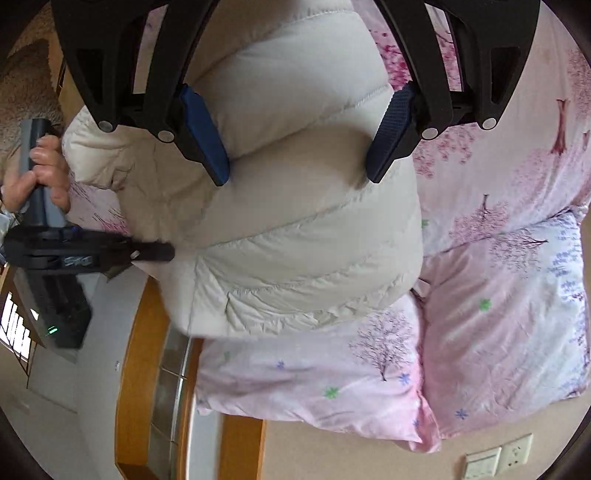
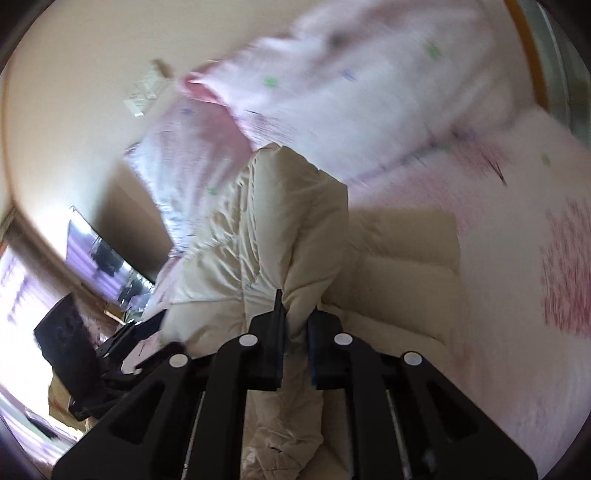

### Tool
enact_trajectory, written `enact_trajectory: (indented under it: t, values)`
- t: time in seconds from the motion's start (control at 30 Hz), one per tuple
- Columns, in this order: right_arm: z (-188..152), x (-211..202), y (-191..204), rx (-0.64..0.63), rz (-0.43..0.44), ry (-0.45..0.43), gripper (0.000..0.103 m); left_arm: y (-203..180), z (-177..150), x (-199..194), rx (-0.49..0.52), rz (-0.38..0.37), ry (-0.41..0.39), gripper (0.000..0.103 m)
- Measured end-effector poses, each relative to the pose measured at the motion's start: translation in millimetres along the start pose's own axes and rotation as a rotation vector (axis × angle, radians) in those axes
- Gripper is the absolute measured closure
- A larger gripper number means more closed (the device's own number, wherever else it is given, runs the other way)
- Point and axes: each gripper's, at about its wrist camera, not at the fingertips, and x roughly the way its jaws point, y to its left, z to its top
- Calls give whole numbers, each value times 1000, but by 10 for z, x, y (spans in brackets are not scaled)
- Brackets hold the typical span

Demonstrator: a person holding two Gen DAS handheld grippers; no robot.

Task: Fold large clothes

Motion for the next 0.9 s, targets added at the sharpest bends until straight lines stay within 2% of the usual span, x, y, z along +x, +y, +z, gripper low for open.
enact_trajectory:
  t: [0.17,0.27,0.43,0.63,0.67,0.8,0.9]
  values:
    - [-77,251,-395,111,-51,81,92,-111,-41,47,23,-8,23,26]
    - [-80,366,-470,128,-75,128,91,-90,-47,123,14,-12,49,26]
    - [-2,493,-445,95,-123,157,90,-55,-115,266,-28,-5,108,26]
    - [128,622,-314,-1,-195,184,89,-97,-183,302,-34,18,121,26]
    - [127,596,-317,-9,-199,181,89,-105,-179,282,-34,24,114,26]
    - [17,184,-199,-63,-249,75,65,-49,-159,75,-61,13,63,26]
    - [-125,-145,-98,-78,-217,-8,62,2,-156,-63,-78,14,37,26]
